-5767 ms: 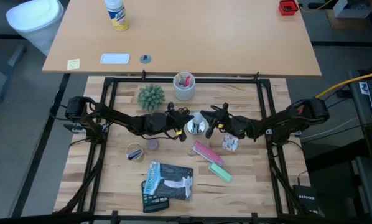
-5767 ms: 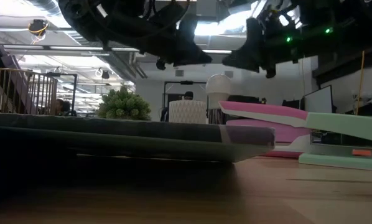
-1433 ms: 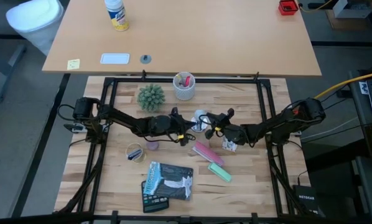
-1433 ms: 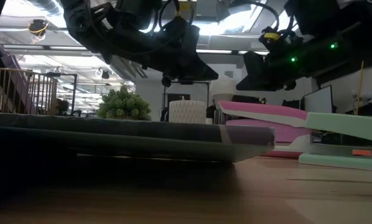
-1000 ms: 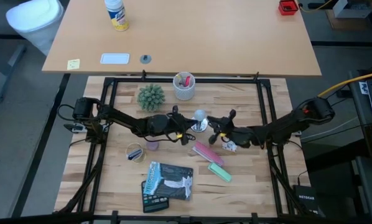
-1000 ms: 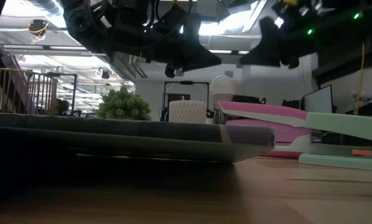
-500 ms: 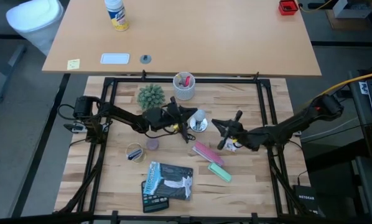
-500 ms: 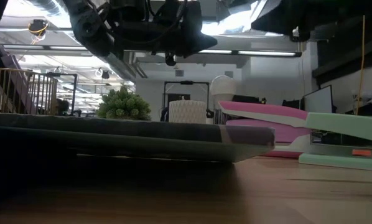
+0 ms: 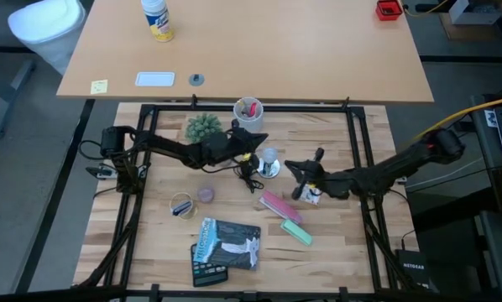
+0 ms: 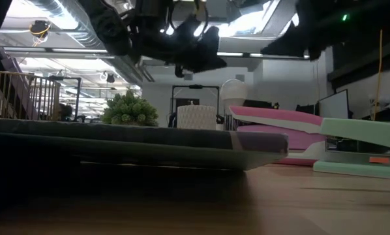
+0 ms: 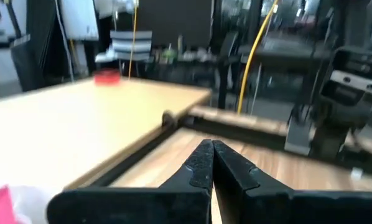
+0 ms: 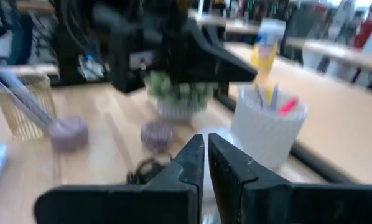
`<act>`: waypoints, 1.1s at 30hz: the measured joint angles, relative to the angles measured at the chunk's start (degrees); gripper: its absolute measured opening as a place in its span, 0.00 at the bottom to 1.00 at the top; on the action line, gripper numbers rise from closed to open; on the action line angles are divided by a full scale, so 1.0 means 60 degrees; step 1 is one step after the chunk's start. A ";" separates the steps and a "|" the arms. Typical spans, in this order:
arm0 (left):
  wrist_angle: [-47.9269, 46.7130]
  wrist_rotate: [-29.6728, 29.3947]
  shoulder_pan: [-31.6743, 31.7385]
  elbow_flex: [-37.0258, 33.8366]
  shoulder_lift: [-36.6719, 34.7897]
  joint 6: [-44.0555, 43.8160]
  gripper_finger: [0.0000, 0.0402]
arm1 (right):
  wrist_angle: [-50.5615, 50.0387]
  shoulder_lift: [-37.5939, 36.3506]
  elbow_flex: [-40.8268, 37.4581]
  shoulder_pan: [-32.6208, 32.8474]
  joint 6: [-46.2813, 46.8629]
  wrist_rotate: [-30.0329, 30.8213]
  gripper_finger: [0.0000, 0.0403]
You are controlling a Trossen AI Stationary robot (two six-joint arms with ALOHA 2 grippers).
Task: Screw lightbulb
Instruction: Remove the lightbulb from the lamp
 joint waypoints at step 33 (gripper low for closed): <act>-0.2805 0.0601 -0.0297 -0.0004 0.0005 -0.0006 0.00 | 0.0523 0.2576 -0.0001 -0.2167 0.1945 -0.0789 0.07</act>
